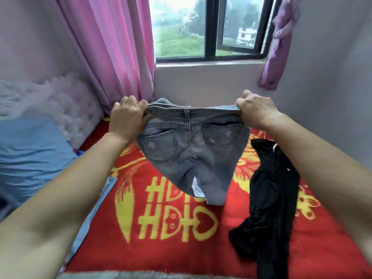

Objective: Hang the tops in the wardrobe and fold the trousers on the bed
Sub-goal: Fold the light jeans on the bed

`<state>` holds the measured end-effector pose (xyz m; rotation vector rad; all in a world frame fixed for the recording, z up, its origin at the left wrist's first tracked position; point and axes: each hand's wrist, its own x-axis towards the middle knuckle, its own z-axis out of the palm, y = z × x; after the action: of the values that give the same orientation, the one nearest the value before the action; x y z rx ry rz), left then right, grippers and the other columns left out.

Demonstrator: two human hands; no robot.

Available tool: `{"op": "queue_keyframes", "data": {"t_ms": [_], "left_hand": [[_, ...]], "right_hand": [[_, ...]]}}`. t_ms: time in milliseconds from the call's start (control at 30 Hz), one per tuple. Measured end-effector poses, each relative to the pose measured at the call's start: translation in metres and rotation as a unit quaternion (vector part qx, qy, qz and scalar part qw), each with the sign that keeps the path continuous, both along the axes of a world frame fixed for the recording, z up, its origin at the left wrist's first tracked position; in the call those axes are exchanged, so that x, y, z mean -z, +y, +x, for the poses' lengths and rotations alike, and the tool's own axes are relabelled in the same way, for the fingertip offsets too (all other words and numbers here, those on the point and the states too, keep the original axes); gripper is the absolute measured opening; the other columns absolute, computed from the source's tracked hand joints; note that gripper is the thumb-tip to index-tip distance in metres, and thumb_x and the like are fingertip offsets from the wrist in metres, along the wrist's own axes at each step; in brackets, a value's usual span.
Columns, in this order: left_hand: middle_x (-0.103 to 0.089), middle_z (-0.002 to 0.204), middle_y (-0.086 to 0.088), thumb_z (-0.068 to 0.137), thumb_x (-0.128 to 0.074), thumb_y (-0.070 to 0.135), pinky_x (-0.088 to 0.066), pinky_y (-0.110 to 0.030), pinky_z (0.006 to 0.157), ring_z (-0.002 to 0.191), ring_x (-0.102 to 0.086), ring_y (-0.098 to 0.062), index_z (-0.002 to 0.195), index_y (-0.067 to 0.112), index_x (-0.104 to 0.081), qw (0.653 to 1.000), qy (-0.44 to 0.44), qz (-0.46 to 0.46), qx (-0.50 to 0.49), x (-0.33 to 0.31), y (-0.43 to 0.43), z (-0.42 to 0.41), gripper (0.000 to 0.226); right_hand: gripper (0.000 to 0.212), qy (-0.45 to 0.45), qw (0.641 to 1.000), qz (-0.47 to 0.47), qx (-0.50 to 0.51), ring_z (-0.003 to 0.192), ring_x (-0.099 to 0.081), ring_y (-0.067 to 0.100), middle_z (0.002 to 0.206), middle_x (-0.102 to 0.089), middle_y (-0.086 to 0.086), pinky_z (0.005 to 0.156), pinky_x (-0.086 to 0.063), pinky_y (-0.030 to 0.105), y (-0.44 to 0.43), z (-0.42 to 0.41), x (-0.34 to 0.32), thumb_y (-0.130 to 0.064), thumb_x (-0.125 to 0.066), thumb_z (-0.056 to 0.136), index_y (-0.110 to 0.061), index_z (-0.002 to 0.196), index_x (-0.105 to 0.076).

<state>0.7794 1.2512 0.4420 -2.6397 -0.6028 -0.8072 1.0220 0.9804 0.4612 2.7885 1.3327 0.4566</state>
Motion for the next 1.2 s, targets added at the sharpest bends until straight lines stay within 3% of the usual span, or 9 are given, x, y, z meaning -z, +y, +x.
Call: {"op": "queue_keyframes", "data": {"t_ms": [200, 333, 467, 633, 767, 867, 967, 1100, 1200], "left_hand": [[-0.054, 0.099, -0.024, 0.092, -0.061, 0.045, -0.041, -0.053, 0.078, 0.098, -0.051, -0.04, 0.105, 0.002, -0.058, 0.999, -0.025, -0.03, 0.016, -0.028, 0.012, -0.05, 0.044], [-0.055, 0.103, -0.025, 0.094, -0.06, 0.038, -0.041, -0.053, 0.08, 0.099, -0.051, -0.041, 0.108, -0.001, -0.056, 0.999, -0.021, -0.032, 0.011, -0.03, 0.02, -0.072, 0.041], [-0.055, 0.105, -0.024, 0.094, -0.058, 0.045, -0.04, -0.052, 0.08, 0.1, -0.05, -0.04, 0.109, 0.001, -0.057, 0.999, -0.008, -0.046, -0.004, -0.026, 0.029, -0.085, 0.047], [-0.054, 0.105, -0.026, 0.088, -0.06, 0.053, -0.04, -0.052, 0.079, 0.101, -0.05, -0.042, 0.107, -0.001, -0.056, 0.997, -0.011, -0.076, -0.007, -0.021, 0.036, -0.101, 0.057], [-0.053, 0.104, -0.024, 0.084, -0.069, 0.048, -0.041, -0.052, 0.08, 0.102, -0.049, -0.041, 0.106, 0.002, -0.055, 0.998, 0.003, -0.066, -0.007, -0.024, 0.034, -0.107, 0.053], [-0.053, 0.104, -0.023, 0.083, -0.071, 0.047, -0.042, -0.052, 0.08, 0.102, -0.049, -0.04, 0.106, 0.003, -0.054, 0.998, 0.013, -0.061, 0.001, -0.028, 0.03, -0.108, 0.053], [-0.052, 0.105, -0.022, 0.081, -0.074, 0.045, -0.043, -0.053, 0.081, 0.102, -0.049, -0.04, 0.107, 0.003, -0.054, 0.998, 0.008, -0.061, 0.008, -0.031, 0.033, -0.108, 0.053], [-0.051, 0.1, -0.021, 0.071, -0.079, 0.056, -0.045, -0.053, 0.079, 0.097, -0.05, -0.039, 0.103, 0.005, -0.052, 0.995, -0.012, -0.093, 0.029, -0.035, 0.04, -0.112, 0.066], [-0.05, 0.097, -0.018, 0.059, -0.071, 0.074, -0.046, -0.054, 0.08, 0.096, -0.05, -0.039, 0.101, 0.007, -0.049, 0.992, -0.005, -0.115, 0.052, -0.036, 0.043, -0.114, 0.082]], "right_hand": [[0.031, 0.138, 0.988, 0.007, 0.062, 0.103, -0.059, 0.032, 0.117, -0.062, 0.01, 0.079, -0.047, 0.037, 0.009, -0.074, -0.02, -0.01, -0.051, 0.089, -0.019, 0.119, -0.051], [0.047, 0.295, 0.954, 0.051, 0.007, 0.093, -0.061, 0.027, 0.105, -0.061, 0.007, 0.078, -0.057, 0.044, 0.0, -0.113, -0.012, 0.001, -0.048, 0.085, -0.034, 0.116, -0.043], [0.044, 0.358, 0.931, 0.046, -0.06, 0.099, -0.062, 0.017, 0.105, -0.063, -0.013, 0.075, -0.055, 0.033, 0.002, -0.141, -0.003, -0.002, -0.05, 0.088, -0.043, 0.104, -0.053], [0.053, 0.377, 0.917, 0.092, -0.093, 0.088, -0.059, 0.011, 0.104, -0.057, -0.012, 0.071, -0.056, 0.039, 0.006, -0.159, -0.001, 0.002, -0.053, 0.088, -0.05, 0.096, -0.054], [0.059, 0.343, 0.936, 0.034, -0.064, 0.095, -0.061, 0.022, 0.108, -0.06, -0.006, 0.08, -0.057, 0.044, 0.006, -0.166, -0.005, 0.004, -0.044, 0.082, -0.052, 0.085, -0.061], [0.054, 0.316, 0.948, 0.017, -0.026, 0.094, -0.058, 0.019, 0.112, -0.057, -0.003, 0.076, -0.051, 0.03, 0.007, -0.165, -0.008, 0.002, -0.047, 0.082, -0.045, 0.101, -0.065], [0.051, 0.349, 0.936, 0.039, -0.014, 0.105, -0.061, 0.018, 0.121, -0.062, -0.003, 0.091, -0.052, 0.032, 0.004, -0.161, -0.016, 0.0, -0.059, 0.081, -0.031, 0.12, -0.069], [0.045, 0.41, 0.905, 0.112, -0.027, 0.117, -0.059, 0.011, 0.124, -0.065, -0.009, 0.103, -0.044, 0.028, -0.002, -0.157, -0.025, -0.03, -0.082, 0.08, -0.022, 0.123, -0.071], [0.04, 0.355, 0.918, 0.168, -0.059, 0.118, -0.061, 0.015, 0.121, -0.067, -0.006, 0.101, -0.045, 0.028, -0.003, -0.153, -0.025, -0.026, -0.078, 0.087, -0.02, 0.125, -0.069]]}}
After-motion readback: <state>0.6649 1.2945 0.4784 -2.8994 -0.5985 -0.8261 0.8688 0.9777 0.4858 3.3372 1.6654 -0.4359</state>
